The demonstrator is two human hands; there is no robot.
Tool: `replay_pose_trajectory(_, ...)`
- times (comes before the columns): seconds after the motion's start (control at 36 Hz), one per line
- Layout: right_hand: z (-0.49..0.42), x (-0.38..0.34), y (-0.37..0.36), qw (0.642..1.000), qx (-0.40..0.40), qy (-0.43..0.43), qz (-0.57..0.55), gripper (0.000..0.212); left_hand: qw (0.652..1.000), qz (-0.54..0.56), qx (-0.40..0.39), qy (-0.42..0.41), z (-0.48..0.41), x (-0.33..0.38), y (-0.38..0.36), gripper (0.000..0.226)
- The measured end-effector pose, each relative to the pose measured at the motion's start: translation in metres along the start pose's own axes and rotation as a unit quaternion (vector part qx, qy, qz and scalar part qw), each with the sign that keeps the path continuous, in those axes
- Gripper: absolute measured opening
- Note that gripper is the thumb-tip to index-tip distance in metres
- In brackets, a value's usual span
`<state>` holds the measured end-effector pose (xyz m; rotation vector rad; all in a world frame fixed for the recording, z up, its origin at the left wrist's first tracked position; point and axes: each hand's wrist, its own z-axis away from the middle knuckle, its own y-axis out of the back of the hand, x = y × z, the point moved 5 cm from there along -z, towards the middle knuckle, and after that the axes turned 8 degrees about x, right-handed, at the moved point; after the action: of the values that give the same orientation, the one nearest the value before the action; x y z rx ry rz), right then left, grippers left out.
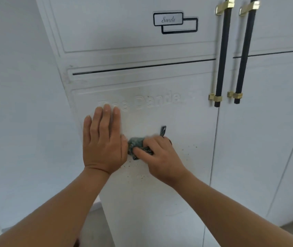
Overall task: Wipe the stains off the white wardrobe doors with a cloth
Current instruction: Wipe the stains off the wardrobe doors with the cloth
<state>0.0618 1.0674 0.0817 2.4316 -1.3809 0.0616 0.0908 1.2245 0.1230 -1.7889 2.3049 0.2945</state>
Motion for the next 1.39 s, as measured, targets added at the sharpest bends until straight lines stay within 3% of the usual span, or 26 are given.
replay_pose_trajectory(0.06, -0.008, 0.004, 0.013, 1.000, 0.003, -0.025, -0.015, 0.025, 0.999, 0.016, -0.024, -0.020, 0.003, -0.004, 0.002, 0.067)
replay_pose_trajectory(0.19, -0.004, 0.047, 0.062, 0.959, 0.109, -0.259, -0.020, 0.031, 0.999, 0.012, -0.021, -0.049, 0.005, -0.013, 0.006, 0.064)
replay_pose_trajectory(0.33, 0.049, 0.116, 0.092, 0.849, 0.214, -0.481, 0.034, 0.035, 0.999, -0.020, 0.002, -0.049, 0.009, -0.007, 0.000, 0.064)
replay_pose_trajectory(0.42, 0.068, 0.140, 0.086, 0.815, 0.211, -0.537, 0.058, 0.038, 0.998, -0.022, 0.004, -0.056, 0.011, -0.008, -0.002, 0.064)
replay_pose_trajectory(0.58, 0.076, 0.137, 0.058, 0.818, 0.219, -0.527, 0.074, 0.042, 0.997, -0.043, 0.019, -0.056, 0.012, -0.007, -0.002, 0.064)
replay_pose_trajectory(0.61, 0.076, 0.128, 0.053, 0.832, 0.208, -0.509, 0.070, 0.042, 0.997, -0.047, 0.020, -0.056, 0.013, -0.007, -0.002, 0.064)
replay_pose_trajectory(0.69, 0.078, 0.091, 0.037, 0.925, 0.147, -0.346, 0.057, 0.041, 0.997, -0.052, 0.022, -0.057, 0.013, -0.006, -0.002, 0.064)
replay_pose_trajectory(0.75, 0.084, 0.090, 0.034, 0.947, 0.123, -0.294, 0.051, 0.042, 0.997, -0.056, 0.024, -0.057, 0.014, -0.006, -0.002, 0.064)
replay_pose_trajectory(0.81, 0.086, 0.103, 0.040, 0.919, 0.169, -0.354, 0.036, 0.043, 0.996, -0.061, 0.025, -0.056, 0.014, -0.005, -0.002, 0.064)
replay_pose_trajectory(0.89, 0.085, 0.114, 0.044, 0.832, 0.253, -0.492, 0.040, 0.043, 0.996, -0.065, 0.025, -0.053, 0.013, -0.004, -0.002, 0.064)
replay_pose_trajectory(0.92, 0.080, 0.108, 0.042, 0.831, 0.256, -0.491, 0.047, 0.042, 0.996, -0.066, 0.025, -0.052, 0.013, -0.004, -0.002, 0.064)
replay_pose_trajectory(1.0, 0.069, 0.077, 0.029, 0.902, 0.201, -0.380, 0.042, 0.040, 0.996, -0.063, 0.025, -0.054, 0.013, -0.004, -0.002, 0.065)
replay_pose_trajectory(1.06, 0.069, 0.072, 0.026, 0.929, 0.168, -0.329, 0.028, 0.037, 0.996, -0.065, 0.025, -0.055, 0.013, -0.004, -0.002, 0.065)
replay_pose_trajectory(1.11, 0.074, 0.088, 0.031, 0.907, 0.191, -0.375, 0.018, 0.037, 0.996, -0.063, 0.029, -0.053, 0.013, -0.004, -0.002, 0.064)
replay_pose_trajectory(1.19, 0.081, 0.103, 0.039, 0.828, 0.259, -0.497, 0.033, 0.041, 0.996, -0.065, 0.033, -0.052, 0.013, -0.004, -0.002, 0.063)
replay_pose_trajectory(1.22, 0.080, 0.098, 0.037, 0.826, 0.264, -0.497, 0.039, 0.043, 0.996, -0.067, 0.034, -0.051, 0.014, -0.004, -0.001, 0.063)
replay_pose_trajectory(1.33, 0.069, 0.058, 0.017, 0.926, 0.174, -0.335, 0.013, 0.035, 0.996, -0.066, 0.034, -0.050, 0.013, -0.004, -0.001, 0.063)
replay_pose_trajectory(1.39, 0.068, 0.052, 0.014, 0.953, 0.137, -0.270, 0.006, 0.032, 0.996, -0.067, 0.031, -0.050, 0.013, -0.004, -0.001, 0.063)
